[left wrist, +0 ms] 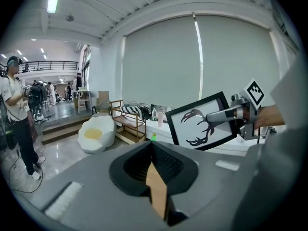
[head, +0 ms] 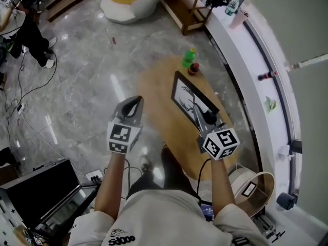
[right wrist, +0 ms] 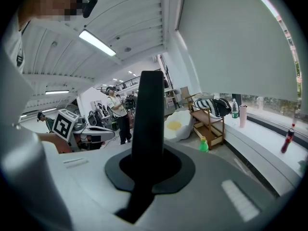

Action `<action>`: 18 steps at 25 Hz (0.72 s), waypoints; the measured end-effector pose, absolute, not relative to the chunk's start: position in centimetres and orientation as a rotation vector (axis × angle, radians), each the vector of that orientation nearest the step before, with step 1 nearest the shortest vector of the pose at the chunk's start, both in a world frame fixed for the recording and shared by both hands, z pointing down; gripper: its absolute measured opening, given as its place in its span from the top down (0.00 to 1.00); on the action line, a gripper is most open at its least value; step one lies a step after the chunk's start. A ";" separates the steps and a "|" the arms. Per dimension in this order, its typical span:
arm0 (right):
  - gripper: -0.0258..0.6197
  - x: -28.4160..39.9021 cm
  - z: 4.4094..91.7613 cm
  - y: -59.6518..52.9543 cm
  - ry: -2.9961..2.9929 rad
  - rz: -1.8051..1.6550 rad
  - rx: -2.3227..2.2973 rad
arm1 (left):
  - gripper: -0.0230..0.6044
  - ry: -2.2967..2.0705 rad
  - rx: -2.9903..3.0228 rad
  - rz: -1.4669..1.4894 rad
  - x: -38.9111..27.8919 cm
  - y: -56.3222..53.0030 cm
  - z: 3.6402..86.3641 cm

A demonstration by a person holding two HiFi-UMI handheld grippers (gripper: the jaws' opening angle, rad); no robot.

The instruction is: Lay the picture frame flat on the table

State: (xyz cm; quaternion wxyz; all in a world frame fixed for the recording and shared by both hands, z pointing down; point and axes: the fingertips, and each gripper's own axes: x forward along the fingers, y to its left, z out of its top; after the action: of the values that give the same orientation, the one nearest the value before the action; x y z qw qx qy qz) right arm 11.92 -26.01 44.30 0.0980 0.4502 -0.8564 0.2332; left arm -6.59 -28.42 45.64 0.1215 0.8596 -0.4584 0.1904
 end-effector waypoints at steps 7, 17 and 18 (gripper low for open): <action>0.94 12.1 48.9 -28.2 -2.473 0.762 1.317 | 0.95 -1.309 2.498 0.546 -6.2 -30.1 48.8; 0.94 13.7 56.4 -29.5 -2.392 0.868 1.300 | 0.95 -1.255 2.445 0.633 -4.7 -31.7 55.5; 0.94 13.8 57.2 -29.6 -2.385 0.878 1.297 | 0.95 -1.247 2.443 0.644 -4.5 -31.8 56.1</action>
State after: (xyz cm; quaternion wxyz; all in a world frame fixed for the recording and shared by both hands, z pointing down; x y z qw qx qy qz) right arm 13.84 -29.63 57.16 0.1436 0.4498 -0.8272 0.3046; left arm -4.48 -31.81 56.14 0.1612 0.8558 -0.4368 0.2254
